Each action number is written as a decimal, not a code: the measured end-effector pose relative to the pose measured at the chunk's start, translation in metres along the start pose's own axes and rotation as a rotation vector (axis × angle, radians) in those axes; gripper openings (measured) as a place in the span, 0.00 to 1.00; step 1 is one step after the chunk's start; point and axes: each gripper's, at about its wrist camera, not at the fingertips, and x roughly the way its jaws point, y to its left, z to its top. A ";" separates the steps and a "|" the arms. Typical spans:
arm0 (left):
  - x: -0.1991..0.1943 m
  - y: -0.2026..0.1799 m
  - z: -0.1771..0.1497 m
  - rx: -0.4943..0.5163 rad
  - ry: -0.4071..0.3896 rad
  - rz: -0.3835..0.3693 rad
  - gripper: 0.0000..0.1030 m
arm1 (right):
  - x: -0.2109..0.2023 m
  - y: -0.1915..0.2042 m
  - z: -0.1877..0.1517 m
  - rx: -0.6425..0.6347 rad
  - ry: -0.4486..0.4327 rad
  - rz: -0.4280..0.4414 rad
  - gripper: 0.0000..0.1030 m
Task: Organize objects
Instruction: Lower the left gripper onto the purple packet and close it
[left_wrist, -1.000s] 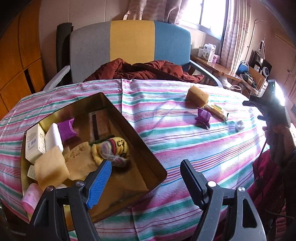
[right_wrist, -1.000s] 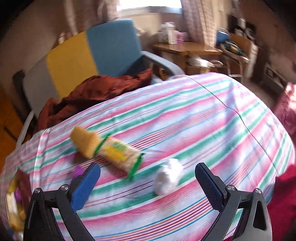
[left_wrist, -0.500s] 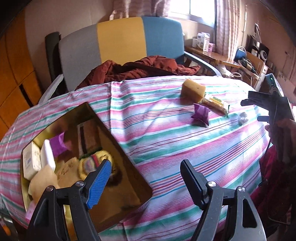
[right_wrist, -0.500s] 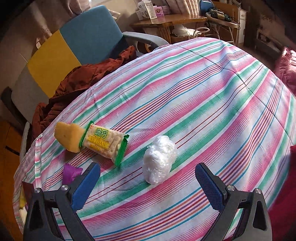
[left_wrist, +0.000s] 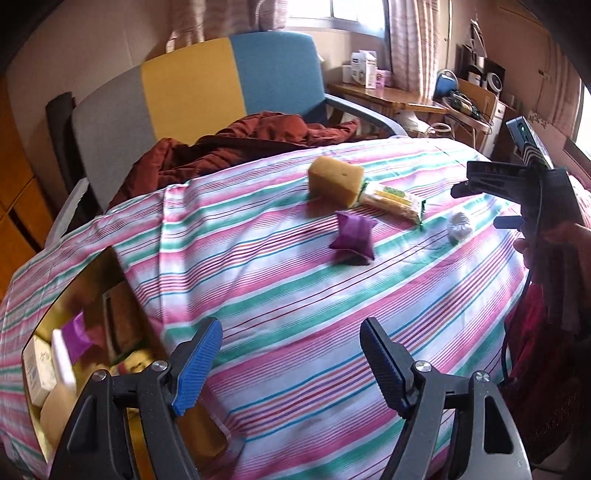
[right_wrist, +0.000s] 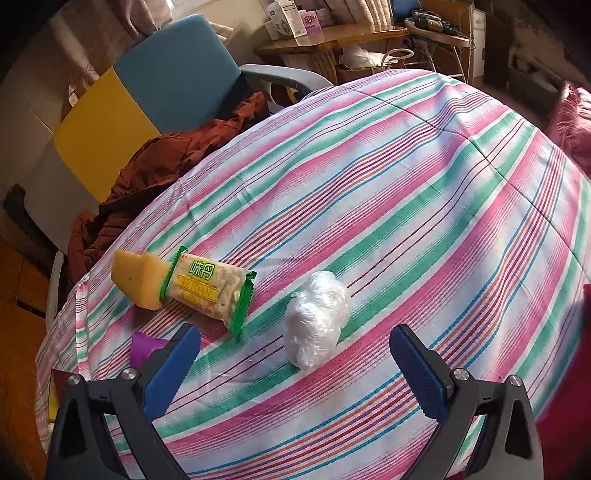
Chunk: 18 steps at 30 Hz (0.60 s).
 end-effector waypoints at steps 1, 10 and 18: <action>0.003 -0.003 0.002 0.007 0.003 -0.001 0.76 | 0.000 0.000 0.000 0.002 0.000 0.005 1.00; 0.032 -0.027 0.020 0.056 0.035 -0.025 0.76 | -0.001 0.000 0.002 0.016 0.001 0.035 1.00; 0.058 -0.040 0.033 0.078 0.069 -0.050 0.76 | 0.000 -0.002 0.003 0.033 0.006 0.060 1.00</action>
